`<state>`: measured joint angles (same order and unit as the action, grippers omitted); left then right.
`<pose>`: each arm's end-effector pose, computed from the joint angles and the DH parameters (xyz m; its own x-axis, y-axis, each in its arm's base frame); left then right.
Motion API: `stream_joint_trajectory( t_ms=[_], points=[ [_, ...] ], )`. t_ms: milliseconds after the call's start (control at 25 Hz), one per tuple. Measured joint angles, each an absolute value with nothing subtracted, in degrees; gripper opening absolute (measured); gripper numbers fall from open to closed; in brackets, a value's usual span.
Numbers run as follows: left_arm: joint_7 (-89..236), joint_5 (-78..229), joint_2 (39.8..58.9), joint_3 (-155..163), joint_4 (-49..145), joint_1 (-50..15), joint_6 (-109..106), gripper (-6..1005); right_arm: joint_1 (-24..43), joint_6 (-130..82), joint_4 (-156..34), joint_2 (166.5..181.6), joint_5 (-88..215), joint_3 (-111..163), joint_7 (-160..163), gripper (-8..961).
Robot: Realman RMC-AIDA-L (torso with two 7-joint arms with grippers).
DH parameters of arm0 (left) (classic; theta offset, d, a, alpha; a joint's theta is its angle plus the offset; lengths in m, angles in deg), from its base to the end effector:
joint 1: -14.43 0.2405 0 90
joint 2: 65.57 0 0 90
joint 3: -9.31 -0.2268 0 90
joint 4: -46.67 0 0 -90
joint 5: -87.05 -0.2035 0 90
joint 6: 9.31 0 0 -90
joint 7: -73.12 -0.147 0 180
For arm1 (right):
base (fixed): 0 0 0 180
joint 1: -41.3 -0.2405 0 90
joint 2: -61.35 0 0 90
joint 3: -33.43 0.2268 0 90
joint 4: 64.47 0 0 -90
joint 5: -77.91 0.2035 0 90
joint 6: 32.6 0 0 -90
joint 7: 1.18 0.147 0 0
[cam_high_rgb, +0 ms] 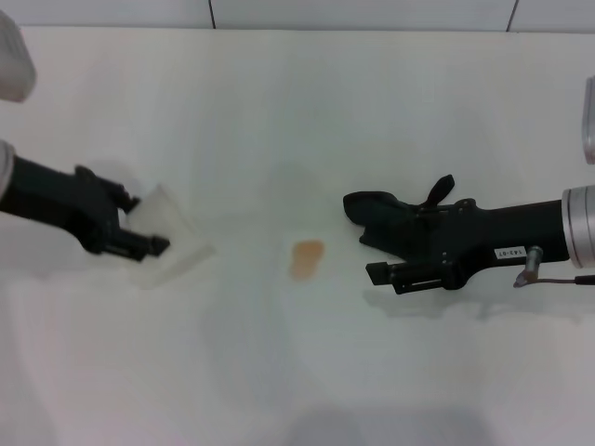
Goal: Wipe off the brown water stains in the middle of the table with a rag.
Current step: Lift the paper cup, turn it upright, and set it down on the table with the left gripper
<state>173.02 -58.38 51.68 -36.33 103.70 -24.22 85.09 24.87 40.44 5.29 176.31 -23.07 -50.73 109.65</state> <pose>-0.2240 0.3411 0.0490 0.9082 0.4114 -0.0777 0.3877 -0.8964 -0.2147 0.1803 0.2980 -0.0058 0.8498 -0.4248 -0.3121 -0.4793 -0.8691 -0.1222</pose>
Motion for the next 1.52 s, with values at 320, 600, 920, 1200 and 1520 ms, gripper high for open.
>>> stream_joint_trajectory(
  t_ms=[320,600,920,1200,1520],
  points=[
    [170.2,-47.4,51.48,-31.6,107.9,-20.7,81.0,649,24.9,40.3,5.2,176.31,-23.1,-50.0,109.6,781],
    [163.5,-37.1,52.64,-31.5,106.7,-17.0,75.0,650,24.5,40.5,5.3,176.31,-22.9,-48.7,109.6,780],
    [150.9,-26.5,53.34,-31.7,96.9,-15.2,70.4,652,24.1,40.1,5.4,176.31,-23.2,-48.7,109.6,780],
    [136.5,-18.3,53.37,-31.5,86.1,-13.7,67.1,653,24.1,39.9,4.6,176.38,-23.6,-48.9,107.9,780],
    [126.9,-14.0,53.42,-31.5,77.1,-13.2,64.2,655,24.2,39.9,2.7,176.41,-23.7,-49.3,104.8,780]
  ],
)
